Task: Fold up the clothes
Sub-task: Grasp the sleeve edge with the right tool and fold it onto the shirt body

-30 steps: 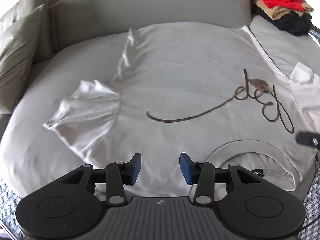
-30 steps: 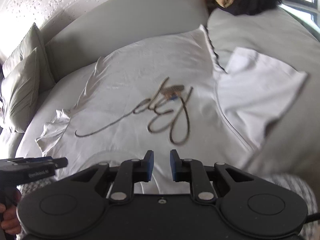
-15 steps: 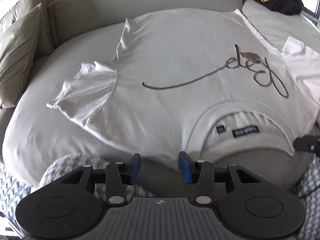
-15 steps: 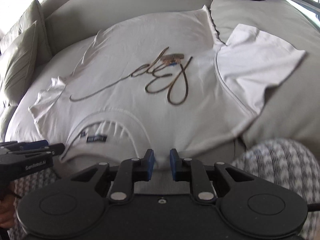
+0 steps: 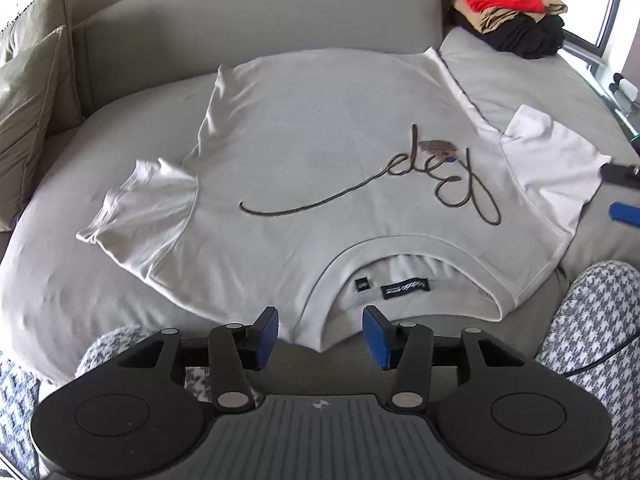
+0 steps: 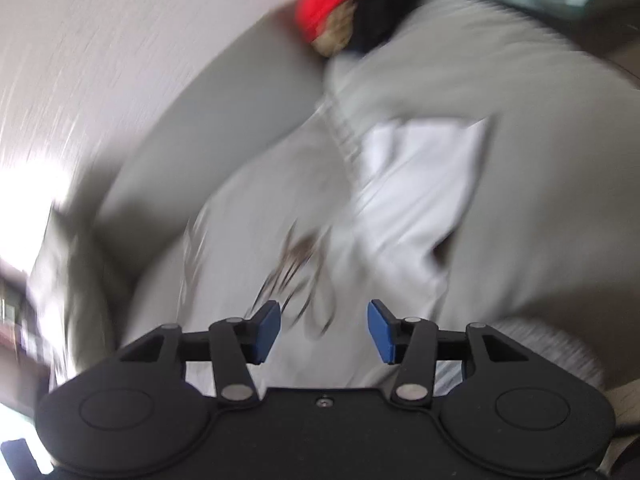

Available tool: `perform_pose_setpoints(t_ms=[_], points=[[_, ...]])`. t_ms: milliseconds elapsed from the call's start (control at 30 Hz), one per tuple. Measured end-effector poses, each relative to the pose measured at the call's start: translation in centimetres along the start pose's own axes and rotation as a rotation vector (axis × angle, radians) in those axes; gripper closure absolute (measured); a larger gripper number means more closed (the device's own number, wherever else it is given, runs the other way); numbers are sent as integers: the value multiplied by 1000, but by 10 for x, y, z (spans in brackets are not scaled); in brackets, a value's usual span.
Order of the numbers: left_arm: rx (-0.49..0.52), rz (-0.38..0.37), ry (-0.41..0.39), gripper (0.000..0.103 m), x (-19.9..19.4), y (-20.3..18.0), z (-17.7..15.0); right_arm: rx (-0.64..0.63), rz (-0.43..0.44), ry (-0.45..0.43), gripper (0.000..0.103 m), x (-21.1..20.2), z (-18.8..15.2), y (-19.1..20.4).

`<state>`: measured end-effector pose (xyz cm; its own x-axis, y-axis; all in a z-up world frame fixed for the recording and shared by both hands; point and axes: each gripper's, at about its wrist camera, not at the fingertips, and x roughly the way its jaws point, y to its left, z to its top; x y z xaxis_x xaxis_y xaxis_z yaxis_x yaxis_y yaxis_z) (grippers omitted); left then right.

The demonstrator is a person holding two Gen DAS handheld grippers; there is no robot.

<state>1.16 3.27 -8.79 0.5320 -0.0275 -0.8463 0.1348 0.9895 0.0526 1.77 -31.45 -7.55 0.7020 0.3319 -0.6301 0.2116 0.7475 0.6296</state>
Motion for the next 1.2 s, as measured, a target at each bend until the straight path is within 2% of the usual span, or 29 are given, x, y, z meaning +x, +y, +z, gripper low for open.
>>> perform_pose_setpoints(t_ms=[100,233,300,400,600,700,733,1000,1100,1200], points=[[10,3,21,55,6,-3,0,109,-53,-90,57,-2,26,-39],[22,15,35,55,9,-5,2,227,-69,-125,61,8,51,-78],[27,16,35,55,9,-6,4,221,-62,-122,62,16,60,-82],[36,19,38,54,12,-8,6,198,-52,-121,68,30,72,-84],[31,16,48,54,15,-7,6,199,-60,-128,92,50,83,-88],[15,14,55,54,18,-3,4,219,-27,-120,97,51,81,-91],[11,12,57,54,18,-2,4,212,-29,-122,100,51,81,-90],[-21,-7,46,54,18,8,-1,100,-80,-163,101,49,81,-62],[-41,-14,44,54,18,13,-4,2,-75,-184,101,44,77,-35],[-60,-23,42,54,19,19,-5,-178,-59,-182,101,38,61,7]])
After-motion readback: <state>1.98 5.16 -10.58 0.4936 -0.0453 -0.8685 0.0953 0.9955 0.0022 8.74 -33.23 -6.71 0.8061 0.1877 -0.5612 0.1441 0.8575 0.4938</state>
